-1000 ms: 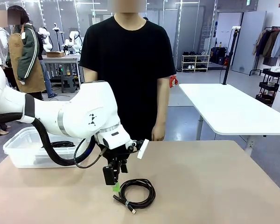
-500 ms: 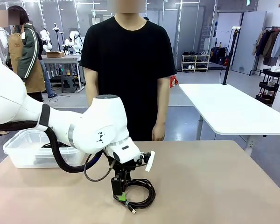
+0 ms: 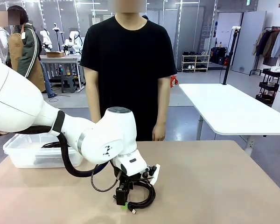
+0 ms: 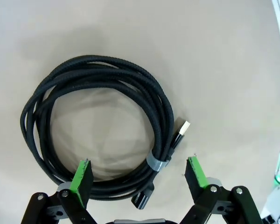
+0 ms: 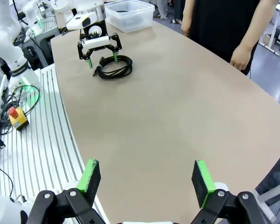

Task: Organize and store the cables.
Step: Place the USB Extension Cable into the Organizing box.

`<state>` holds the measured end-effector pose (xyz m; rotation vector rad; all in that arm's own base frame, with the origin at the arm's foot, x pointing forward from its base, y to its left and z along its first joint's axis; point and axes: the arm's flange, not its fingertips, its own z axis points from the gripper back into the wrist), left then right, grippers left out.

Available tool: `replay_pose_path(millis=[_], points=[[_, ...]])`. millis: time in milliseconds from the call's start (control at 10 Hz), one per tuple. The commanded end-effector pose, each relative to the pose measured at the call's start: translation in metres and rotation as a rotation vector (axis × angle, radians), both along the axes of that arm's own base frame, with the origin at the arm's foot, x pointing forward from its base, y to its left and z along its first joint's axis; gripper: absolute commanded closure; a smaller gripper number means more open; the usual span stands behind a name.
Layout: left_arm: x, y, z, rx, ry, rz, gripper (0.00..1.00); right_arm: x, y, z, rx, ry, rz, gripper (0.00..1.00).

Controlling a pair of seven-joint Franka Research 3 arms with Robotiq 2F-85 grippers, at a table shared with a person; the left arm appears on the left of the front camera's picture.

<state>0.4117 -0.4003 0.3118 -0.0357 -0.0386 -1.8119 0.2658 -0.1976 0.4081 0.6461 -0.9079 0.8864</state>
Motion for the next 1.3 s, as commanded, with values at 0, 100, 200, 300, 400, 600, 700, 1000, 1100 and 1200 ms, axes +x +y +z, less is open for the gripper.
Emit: replay_pose_path(millis=[0,100,200,300,400,600,700,1000,1100,1200], points=[[-0.003,-0.008,0.000,-0.002,-0.027,0.022,0.00,0.001,-0.002,0.000,0.003,-0.022,0.008,0.00],[-0.007,-0.007,0.001,0.013,-0.044,0.018,0.37,0.001,-0.002,0.000,0.003,-0.022,0.008,0.00],[-0.009,-0.006,0.002,0.023,-0.048,0.013,0.60,0.001,-0.002,0.000,0.003,-0.022,0.008,0.00],[-0.010,-0.005,0.001,0.032,-0.046,0.003,0.97,0.001,-0.002,0.000,0.003,-0.022,0.008,0.00],[-0.009,-0.005,-0.001,0.034,-0.042,-0.003,1.00,0.001,-0.002,0.000,0.003,-0.022,0.008,0.00],[-0.010,-0.005,-0.002,0.028,-0.041,-0.004,1.00,0.001,-0.002,0.000,0.003,-0.022,0.008,0.00],[-0.010,-0.003,0.000,0.028,-0.048,-0.002,0.96,0.001,-0.002,0.000,0.003,-0.022,0.008,0.00],[-0.015,-0.001,0.017,0.025,-0.084,-0.004,1.00,0.001,-0.002,0.000,0.003,-0.022,0.008,0.00],[-0.018,0.002,0.037,0.020,-0.102,-0.012,1.00,0.001,-0.002,0.000,0.003,-0.022,0.008,0.00],[-0.020,0.009,0.056,0.010,-0.121,0.007,1.00,0.001,-0.002,0.000,0.003,-0.022,0.008,0.00]])
